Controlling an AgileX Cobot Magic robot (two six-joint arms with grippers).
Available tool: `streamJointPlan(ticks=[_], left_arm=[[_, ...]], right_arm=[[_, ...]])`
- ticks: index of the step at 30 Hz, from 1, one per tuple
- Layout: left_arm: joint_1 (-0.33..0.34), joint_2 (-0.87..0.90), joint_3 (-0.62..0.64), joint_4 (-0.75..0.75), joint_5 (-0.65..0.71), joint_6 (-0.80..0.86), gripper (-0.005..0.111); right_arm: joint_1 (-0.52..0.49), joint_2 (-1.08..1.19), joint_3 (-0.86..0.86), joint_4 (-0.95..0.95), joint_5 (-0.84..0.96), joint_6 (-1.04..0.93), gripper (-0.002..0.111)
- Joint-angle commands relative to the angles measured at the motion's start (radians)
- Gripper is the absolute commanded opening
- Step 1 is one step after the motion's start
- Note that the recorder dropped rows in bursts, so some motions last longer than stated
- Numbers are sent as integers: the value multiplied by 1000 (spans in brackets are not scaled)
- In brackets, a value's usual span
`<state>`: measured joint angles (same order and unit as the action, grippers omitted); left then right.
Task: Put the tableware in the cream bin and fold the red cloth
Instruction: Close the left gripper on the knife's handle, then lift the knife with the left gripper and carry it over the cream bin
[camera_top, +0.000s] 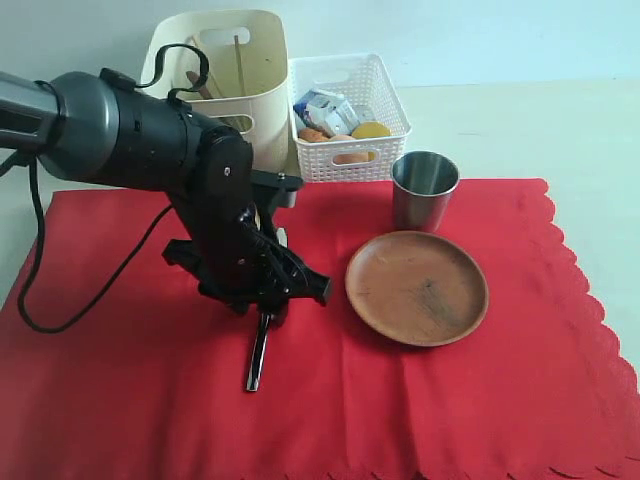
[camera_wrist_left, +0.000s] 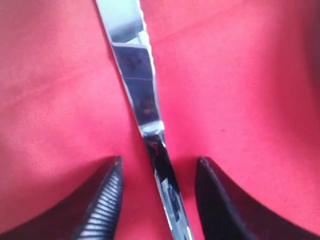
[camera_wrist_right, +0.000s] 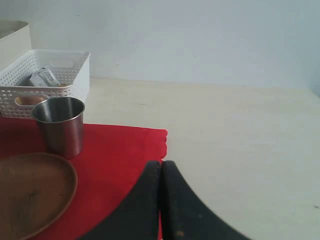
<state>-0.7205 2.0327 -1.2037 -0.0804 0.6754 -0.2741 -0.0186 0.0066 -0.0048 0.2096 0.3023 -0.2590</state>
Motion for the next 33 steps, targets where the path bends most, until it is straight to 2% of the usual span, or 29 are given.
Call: streamJointPlan(ticks=[1,4,5,22,28,33], left_arm=[[-6,25,3,-3,-29,-17,23],[-6,25,3,-1,-29,-17,3],[-6,23,3,-1,-29,-17,0],[5,-178,3,108,1,-17,0],[99,-326,3,147,23,16,0],[232,-459,3,151,-32,76,0]], right_arm=[[-5,-7,5,0,-11,-2,0],[-5,-7,5,0,-11,-2,0],[-5,-7,5,0,-11,-2,0],[-5,-7,5,0,-11,-2,0],[-5,-7,5,0,-11,-2,0],[-5,-7,5,0,-11,-2,0]])
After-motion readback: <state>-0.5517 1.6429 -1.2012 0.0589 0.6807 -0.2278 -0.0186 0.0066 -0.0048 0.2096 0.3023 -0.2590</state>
